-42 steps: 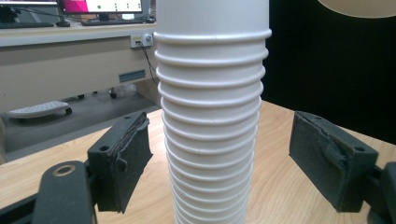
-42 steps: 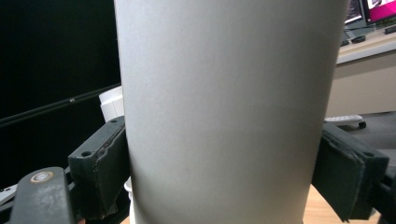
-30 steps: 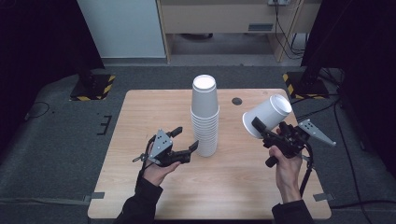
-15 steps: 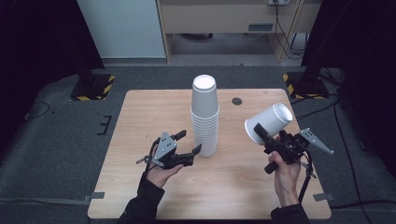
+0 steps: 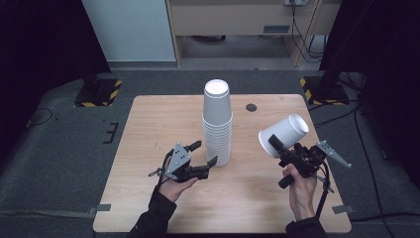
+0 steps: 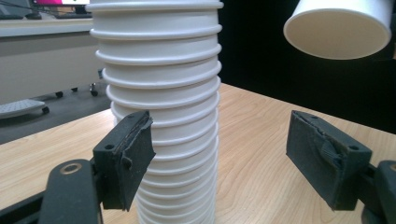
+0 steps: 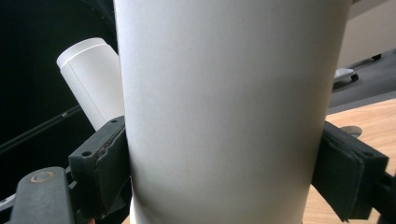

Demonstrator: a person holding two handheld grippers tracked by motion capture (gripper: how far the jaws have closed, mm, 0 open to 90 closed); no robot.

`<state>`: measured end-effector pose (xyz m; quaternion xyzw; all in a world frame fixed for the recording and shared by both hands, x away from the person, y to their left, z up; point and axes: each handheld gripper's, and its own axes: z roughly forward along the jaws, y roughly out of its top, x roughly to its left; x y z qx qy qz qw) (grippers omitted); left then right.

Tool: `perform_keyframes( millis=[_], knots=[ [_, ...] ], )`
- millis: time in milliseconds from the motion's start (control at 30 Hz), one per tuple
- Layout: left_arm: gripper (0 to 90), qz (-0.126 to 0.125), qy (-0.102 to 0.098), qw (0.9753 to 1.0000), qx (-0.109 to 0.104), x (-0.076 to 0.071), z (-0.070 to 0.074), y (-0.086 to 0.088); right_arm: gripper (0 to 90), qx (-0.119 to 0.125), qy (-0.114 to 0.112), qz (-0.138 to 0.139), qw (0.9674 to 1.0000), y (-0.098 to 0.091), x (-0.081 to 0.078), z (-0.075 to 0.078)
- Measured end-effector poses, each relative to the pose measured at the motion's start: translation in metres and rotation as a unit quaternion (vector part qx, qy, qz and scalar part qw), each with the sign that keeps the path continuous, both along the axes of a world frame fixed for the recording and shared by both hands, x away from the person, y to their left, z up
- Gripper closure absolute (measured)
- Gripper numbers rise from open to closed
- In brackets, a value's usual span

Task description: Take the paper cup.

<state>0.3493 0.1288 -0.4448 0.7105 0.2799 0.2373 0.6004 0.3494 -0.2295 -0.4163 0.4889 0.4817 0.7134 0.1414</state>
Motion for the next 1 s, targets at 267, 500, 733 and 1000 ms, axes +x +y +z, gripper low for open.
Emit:
perform_keyframes(
  millis=[267,500,733,1000],
  knots=[
    [24.6,-0.012,-0.008,0.9998,-0.014,-0.006,-0.001,-0.01,15.1,0.018,0.015,0.0,0.9997,-0.005,-0.001,-0.005],
    [26.2,-0.03,-0.015,0.9993,-0.018,-0.011,-0.003,-0.021,15.1,0.026,0.017,-0.004,0.9995,-0.009,0.0,-0.007],
    [29.1,-0.046,-0.024,0.9985,-0.019,-0.015,-0.003,-0.036,15.0,0.041,0.014,-0.003,0.9991,-0.011,-0.003,-0.005],
    [29.6,-0.056,-0.033,0.9976,-0.023,-0.013,-0.001,-0.052,15.1,0.051,0.023,-0.001,0.9984,-0.013,-0.003,-0.007]
  ],
)
